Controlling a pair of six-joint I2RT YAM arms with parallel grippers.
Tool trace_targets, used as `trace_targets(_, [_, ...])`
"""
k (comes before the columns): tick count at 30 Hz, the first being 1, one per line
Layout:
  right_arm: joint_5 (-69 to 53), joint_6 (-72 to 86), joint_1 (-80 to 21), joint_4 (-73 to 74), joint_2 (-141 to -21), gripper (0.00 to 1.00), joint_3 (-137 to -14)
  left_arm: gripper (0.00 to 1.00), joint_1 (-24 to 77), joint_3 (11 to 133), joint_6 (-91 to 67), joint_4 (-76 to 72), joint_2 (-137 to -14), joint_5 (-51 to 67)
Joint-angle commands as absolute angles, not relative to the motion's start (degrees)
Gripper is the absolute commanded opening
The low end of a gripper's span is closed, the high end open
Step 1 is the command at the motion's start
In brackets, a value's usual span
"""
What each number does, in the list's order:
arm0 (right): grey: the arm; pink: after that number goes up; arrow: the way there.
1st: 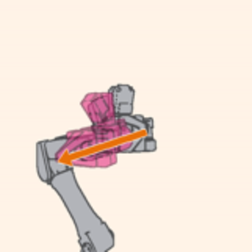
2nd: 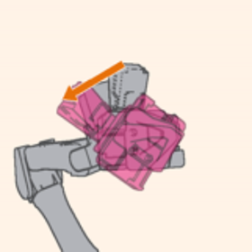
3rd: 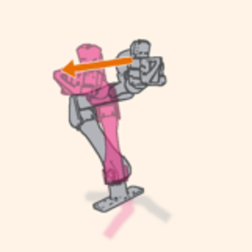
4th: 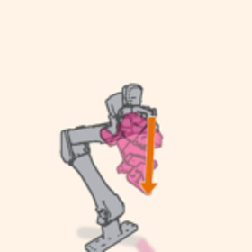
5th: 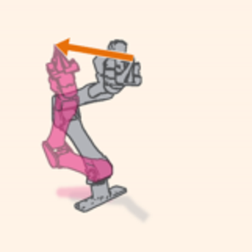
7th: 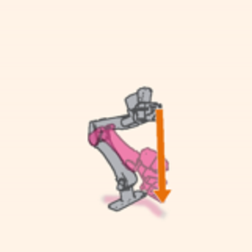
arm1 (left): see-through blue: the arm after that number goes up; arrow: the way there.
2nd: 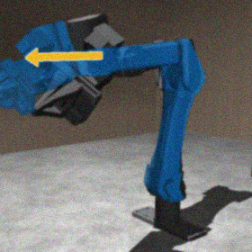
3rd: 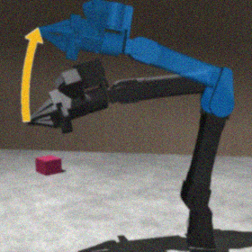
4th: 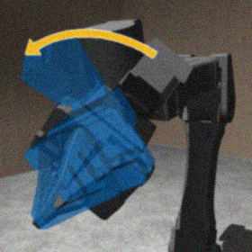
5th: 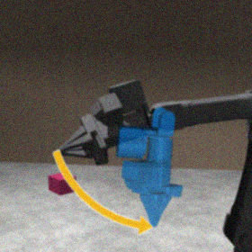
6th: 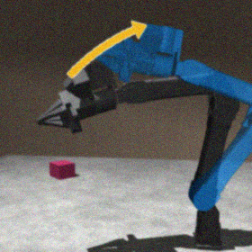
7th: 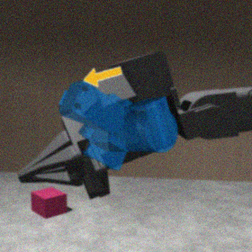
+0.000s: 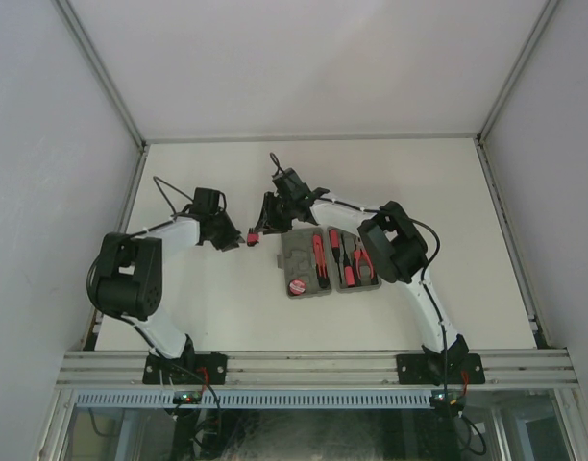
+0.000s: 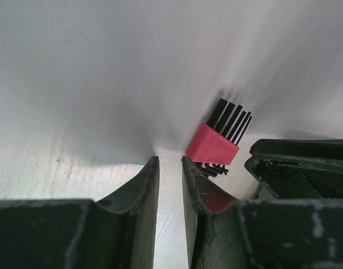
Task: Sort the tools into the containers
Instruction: Pick up the engineering item from the center of the board.
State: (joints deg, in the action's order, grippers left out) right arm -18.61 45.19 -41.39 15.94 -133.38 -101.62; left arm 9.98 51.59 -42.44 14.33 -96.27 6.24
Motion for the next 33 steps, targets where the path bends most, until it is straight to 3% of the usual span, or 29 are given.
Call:
trace_targets(1, [-19.76, 46.68, -41.66, 13.12, -130.40, 0.32, -101.09, 0.27, 9.75, 52.97, -43.24, 12.22, -97.38, 7.43])
trace_targets(33, [-18.29, 45.76, -41.57, 16.73, -134.08, 0.31, -104.14, 0.23, 9.75, 52.86, -43.20, 13.32, -95.98, 2.13])
